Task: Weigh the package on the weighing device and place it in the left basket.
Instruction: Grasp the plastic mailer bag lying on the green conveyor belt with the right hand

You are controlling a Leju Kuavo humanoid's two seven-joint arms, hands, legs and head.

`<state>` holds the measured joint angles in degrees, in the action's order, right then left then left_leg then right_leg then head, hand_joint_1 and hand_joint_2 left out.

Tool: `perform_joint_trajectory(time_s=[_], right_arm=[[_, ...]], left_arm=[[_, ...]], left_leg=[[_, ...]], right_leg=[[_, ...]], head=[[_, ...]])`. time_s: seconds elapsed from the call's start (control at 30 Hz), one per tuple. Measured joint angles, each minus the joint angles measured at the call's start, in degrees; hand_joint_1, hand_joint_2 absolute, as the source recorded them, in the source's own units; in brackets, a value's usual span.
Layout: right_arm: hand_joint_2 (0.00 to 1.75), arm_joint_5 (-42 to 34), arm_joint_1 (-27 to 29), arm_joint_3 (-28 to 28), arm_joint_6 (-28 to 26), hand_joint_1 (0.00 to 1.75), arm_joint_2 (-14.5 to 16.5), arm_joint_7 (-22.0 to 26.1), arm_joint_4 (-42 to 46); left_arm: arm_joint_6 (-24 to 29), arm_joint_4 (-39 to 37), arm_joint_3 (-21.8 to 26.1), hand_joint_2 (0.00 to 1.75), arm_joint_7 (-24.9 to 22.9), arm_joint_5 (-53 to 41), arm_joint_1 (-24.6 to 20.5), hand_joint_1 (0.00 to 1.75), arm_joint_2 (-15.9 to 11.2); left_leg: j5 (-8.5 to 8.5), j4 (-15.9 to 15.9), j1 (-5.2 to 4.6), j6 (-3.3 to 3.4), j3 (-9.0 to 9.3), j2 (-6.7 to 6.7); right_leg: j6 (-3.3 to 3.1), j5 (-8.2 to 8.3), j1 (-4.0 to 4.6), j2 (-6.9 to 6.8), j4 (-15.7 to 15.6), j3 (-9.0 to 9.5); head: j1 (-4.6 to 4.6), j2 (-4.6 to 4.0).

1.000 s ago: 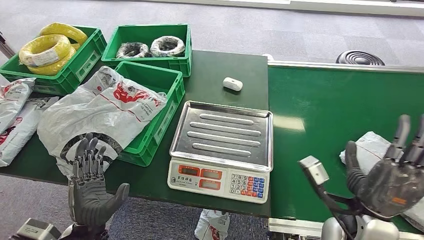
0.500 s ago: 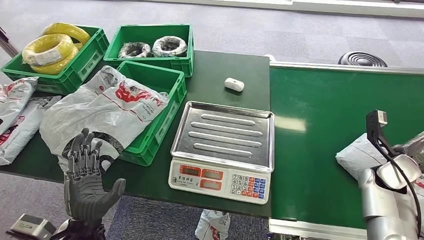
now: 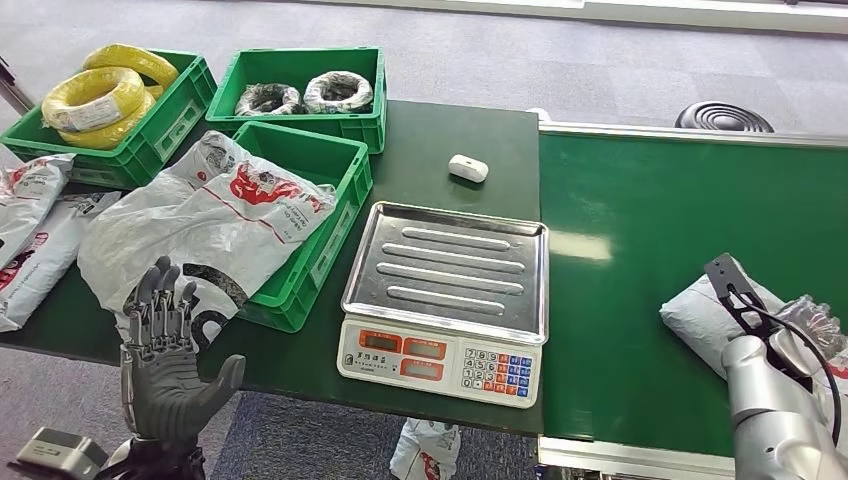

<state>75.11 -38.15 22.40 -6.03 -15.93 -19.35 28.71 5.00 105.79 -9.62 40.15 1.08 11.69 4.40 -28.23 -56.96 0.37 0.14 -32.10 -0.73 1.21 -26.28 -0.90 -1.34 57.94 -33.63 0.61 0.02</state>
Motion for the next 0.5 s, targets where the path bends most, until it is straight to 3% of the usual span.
perform_joint_trajectory(time_s=[0.37, 0.5], right_arm=[[1.75, 0.2, -0.1, 0.4, -2.8, 0.0, 4.7, 0.1, -1.6], [1.75, -2.6, 0.0, 1.3, -2.0, 0.0, 6.5, 2.8, -2.0]], left_arm=[[0.7, 0.8, 1.0, 1.75, 0.0, -0.5, 0.5, 0.0, 0.2], [0.7, 1.5, 1.4, 1.75, 0.0, -1.0, 0.7, 0.0, 0.6]], left_leg=[[0.01, 0.0, 0.01, -0.01, 0.0, -0.03], [0.01, 0.0, 0.01, -0.01, 0.01, -0.02]], right_leg=[[0.0, 0.0, 0.02, 0.02, 0.0, -0.01], [0.0, 0.0, 0.02, 0.02, 0.0, -0.02]], head=[[0.01, 0.0], [-0.02, 0.0]])
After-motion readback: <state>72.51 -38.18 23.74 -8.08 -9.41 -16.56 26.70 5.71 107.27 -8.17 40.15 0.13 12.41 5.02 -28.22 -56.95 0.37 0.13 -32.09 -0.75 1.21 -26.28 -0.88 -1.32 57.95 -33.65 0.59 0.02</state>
